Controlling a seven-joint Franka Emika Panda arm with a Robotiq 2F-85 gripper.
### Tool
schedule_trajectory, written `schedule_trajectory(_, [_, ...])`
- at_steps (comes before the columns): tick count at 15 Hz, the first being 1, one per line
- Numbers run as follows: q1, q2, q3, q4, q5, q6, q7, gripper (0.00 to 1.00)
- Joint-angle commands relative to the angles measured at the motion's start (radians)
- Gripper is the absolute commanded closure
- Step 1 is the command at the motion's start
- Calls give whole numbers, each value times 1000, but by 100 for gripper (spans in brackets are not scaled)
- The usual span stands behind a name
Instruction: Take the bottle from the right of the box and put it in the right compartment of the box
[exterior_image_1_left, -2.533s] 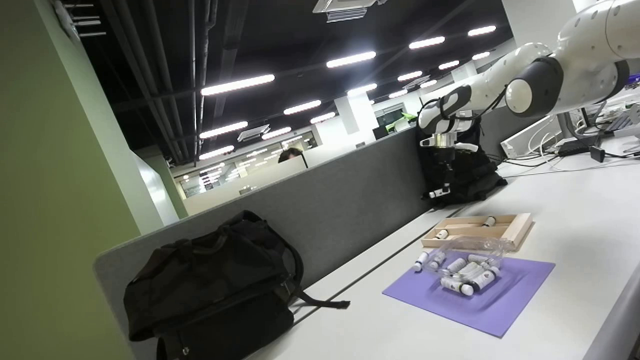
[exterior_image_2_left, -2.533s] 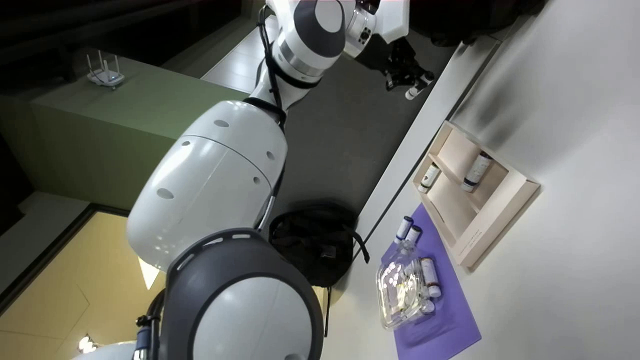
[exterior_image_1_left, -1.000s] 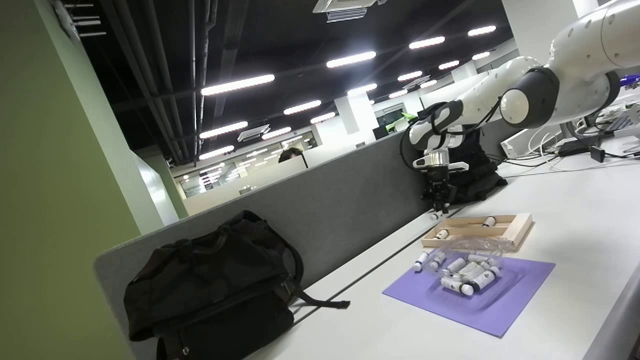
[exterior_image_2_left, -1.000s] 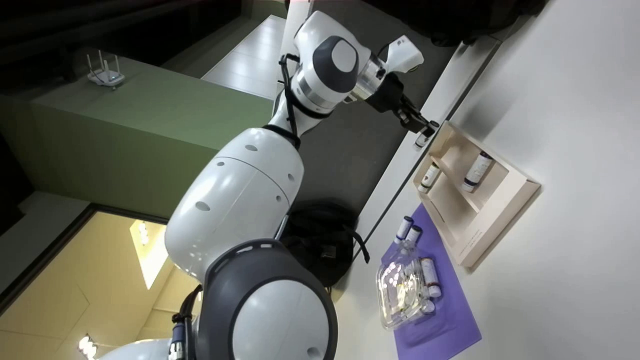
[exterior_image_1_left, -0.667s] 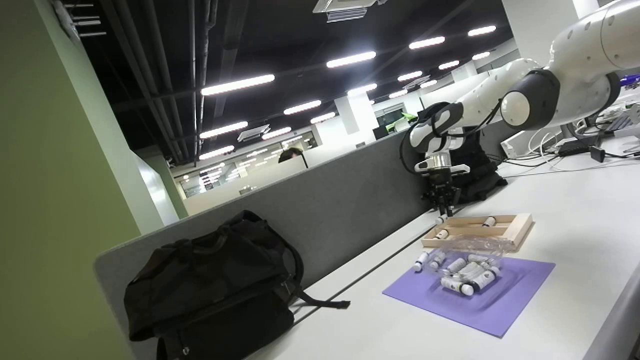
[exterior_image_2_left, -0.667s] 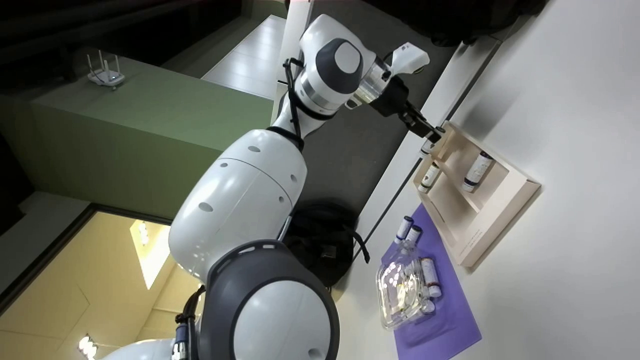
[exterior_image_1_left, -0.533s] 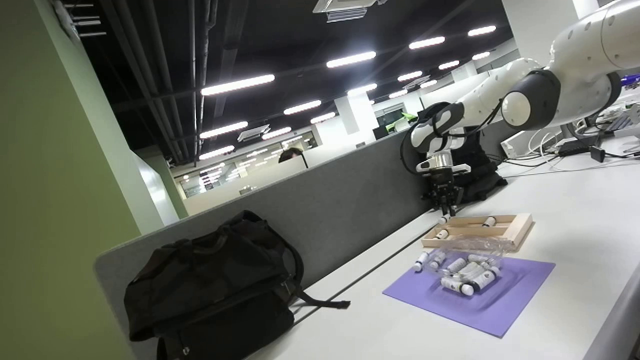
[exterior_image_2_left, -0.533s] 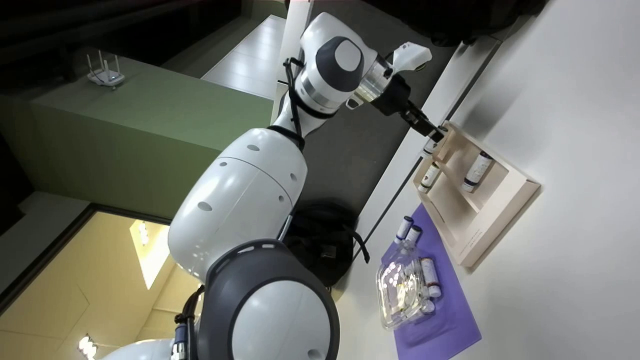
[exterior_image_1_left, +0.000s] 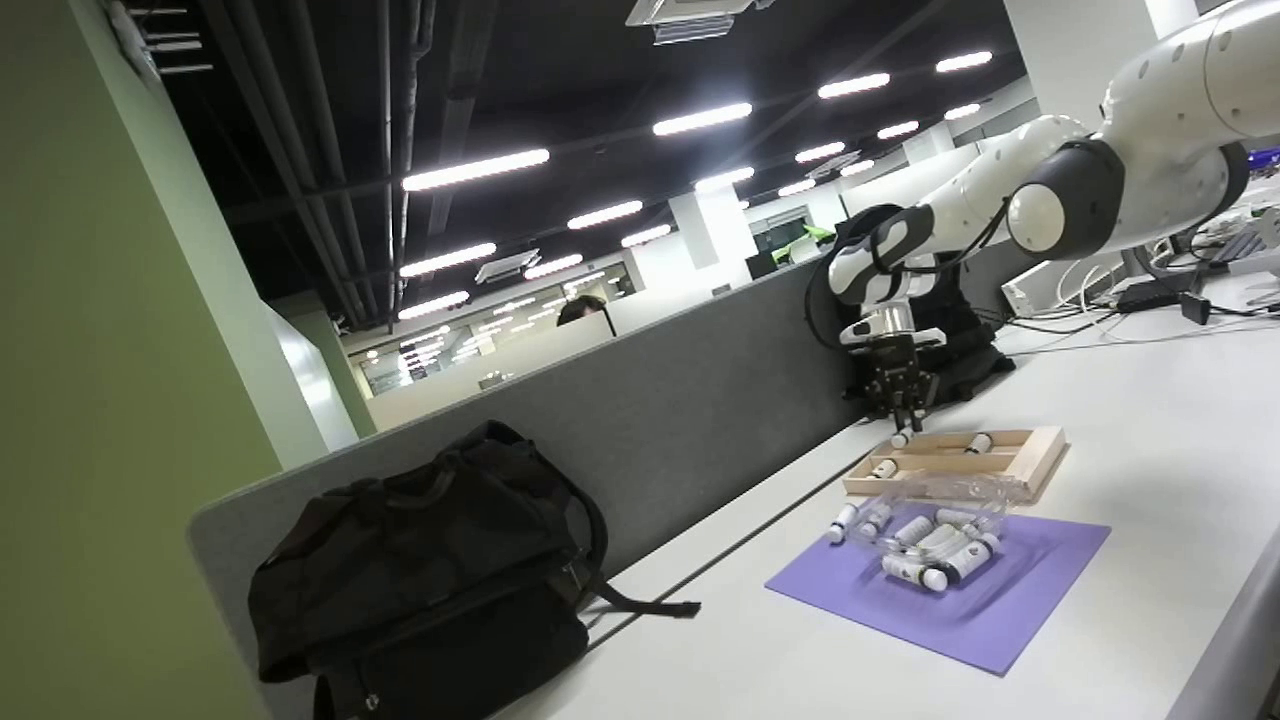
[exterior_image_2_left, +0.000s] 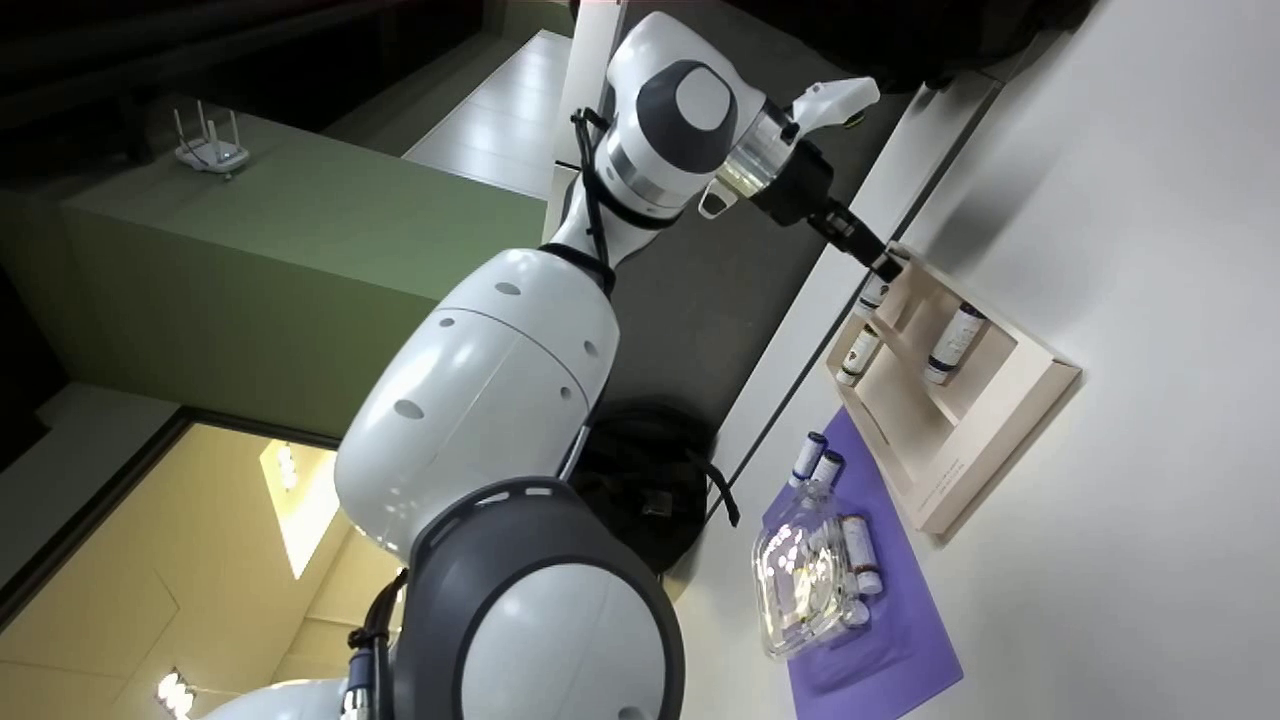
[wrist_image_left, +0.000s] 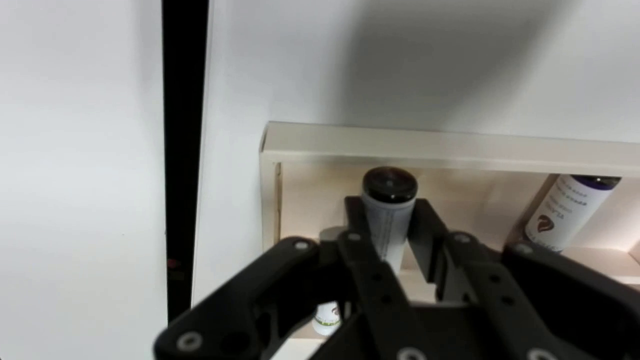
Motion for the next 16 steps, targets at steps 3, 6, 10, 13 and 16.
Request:
schedule_trajectory(3, [-3,1,-3,-2,8,-20,-27,89])
schedule_trajectory(6, [-2,2,-5,-4,9,-26,-22,89])
schedule_trajectory(10, [-2,2,-9,-12,8,-25,-17,89])
schedule_trajectory(13, [-1,4,-11,-10,8,-35,-2,38])
schedule_trajectory(16, [-1,4,-9,2,10,-39,-3,21])
